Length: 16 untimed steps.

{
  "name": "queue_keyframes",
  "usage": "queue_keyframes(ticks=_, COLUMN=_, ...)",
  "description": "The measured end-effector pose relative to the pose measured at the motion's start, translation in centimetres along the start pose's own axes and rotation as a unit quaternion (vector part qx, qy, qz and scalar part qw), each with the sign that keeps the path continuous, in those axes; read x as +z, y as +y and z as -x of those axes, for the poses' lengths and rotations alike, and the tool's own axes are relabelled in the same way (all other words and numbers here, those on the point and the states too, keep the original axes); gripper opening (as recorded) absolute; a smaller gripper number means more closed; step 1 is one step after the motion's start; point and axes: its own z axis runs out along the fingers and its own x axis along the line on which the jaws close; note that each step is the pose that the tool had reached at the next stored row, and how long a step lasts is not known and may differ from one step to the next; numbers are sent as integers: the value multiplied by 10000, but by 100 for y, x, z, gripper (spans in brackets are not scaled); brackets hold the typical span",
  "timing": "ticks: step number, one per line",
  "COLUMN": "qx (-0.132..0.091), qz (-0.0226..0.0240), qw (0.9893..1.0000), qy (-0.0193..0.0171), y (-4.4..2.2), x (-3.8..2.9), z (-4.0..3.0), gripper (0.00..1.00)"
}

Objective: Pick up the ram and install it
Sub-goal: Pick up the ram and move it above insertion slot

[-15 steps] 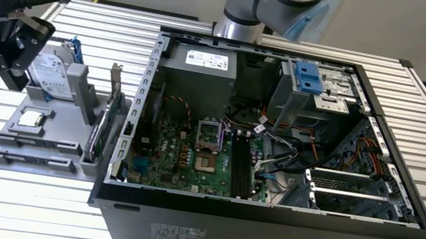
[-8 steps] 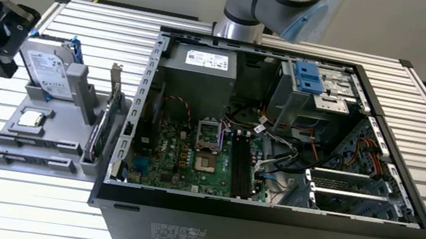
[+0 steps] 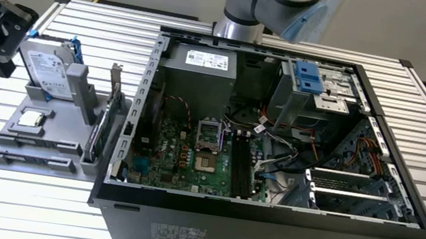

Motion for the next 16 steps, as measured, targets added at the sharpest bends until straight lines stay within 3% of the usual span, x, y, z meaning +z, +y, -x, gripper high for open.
queue_keyframes(ticks=11, qx=-2, qz=-1, qw=10000, qy=33, y=2, x=0, z=-2, gripper=0)
queue_keyframes(ticks=16, qx=-429, qz=2, qw=9991, qy=51, y=2, x=1, z=-3, gripper=0)
